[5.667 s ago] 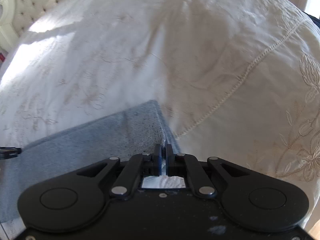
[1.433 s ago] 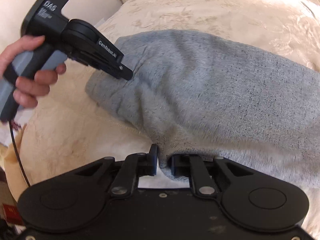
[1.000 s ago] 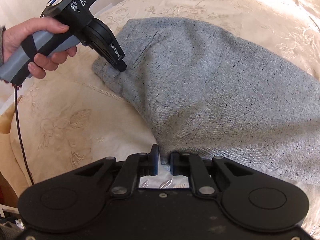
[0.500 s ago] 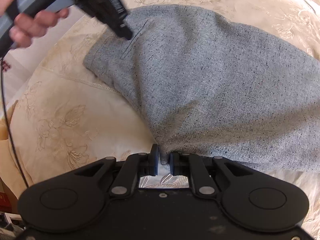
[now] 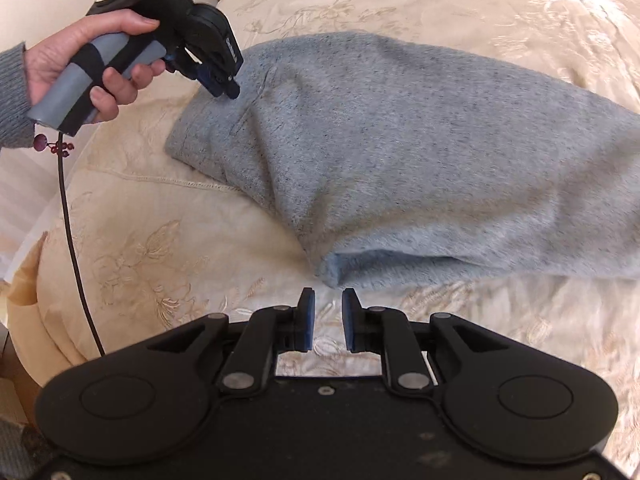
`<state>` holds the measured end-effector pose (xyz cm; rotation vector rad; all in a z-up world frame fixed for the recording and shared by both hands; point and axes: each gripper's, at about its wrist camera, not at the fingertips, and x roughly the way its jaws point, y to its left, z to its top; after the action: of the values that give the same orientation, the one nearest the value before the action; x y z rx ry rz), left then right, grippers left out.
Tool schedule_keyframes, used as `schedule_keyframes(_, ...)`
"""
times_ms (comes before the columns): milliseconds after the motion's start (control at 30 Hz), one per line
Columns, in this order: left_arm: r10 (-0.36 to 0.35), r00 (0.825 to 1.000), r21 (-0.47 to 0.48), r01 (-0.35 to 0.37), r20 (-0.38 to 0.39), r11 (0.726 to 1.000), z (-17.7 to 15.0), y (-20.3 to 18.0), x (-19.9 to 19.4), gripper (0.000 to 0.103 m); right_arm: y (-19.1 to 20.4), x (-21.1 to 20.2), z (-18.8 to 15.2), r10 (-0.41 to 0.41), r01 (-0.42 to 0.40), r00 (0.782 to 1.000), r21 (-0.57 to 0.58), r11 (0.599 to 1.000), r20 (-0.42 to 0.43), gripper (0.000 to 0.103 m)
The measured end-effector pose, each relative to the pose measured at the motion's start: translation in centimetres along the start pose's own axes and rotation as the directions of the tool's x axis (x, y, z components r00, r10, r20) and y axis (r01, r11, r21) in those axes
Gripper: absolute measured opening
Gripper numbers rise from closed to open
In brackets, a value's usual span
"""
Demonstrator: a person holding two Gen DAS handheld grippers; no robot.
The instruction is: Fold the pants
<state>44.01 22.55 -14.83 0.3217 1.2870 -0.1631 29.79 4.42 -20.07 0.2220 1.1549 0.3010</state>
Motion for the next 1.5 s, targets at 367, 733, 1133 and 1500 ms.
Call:
schedule_keyframes(367,-0.254,0.959,0.128,0.270,-0.130,0.954,-5.2,-10.8,0.5,0.028,-5.0,-1.8,2.7,-0.153,0.126,0.976,0.174,0.977,0.154,0.018)
schedule_keyframes(733,-0.249,0.956,0.109,0.267,-0.157,0.958,-10.2,-12.6,-0.5,0.027,-8.6,0.2,3.6,-0.226,0.214,0.970,0.121,0.969,0.091,0.018)
schedule_keyframes(1133,-0.266,0.956,0.062,0.275,-0.124,0.959,-10.6,-9.8,-3.7,0.028,-22.2,-4.3,1.5,-0.492,0.439,0.870,0.415,0.797,0.026,0.016)
schedule_keyframes(1500,-0.148,0.987,-0.060,0.151,0.062,0.987,1.2,-10.9,-3.2,0.029,-24.5,-6.5,2.3,-0.413,0.362,0.905,0.323,0.875,0.105,0.017)
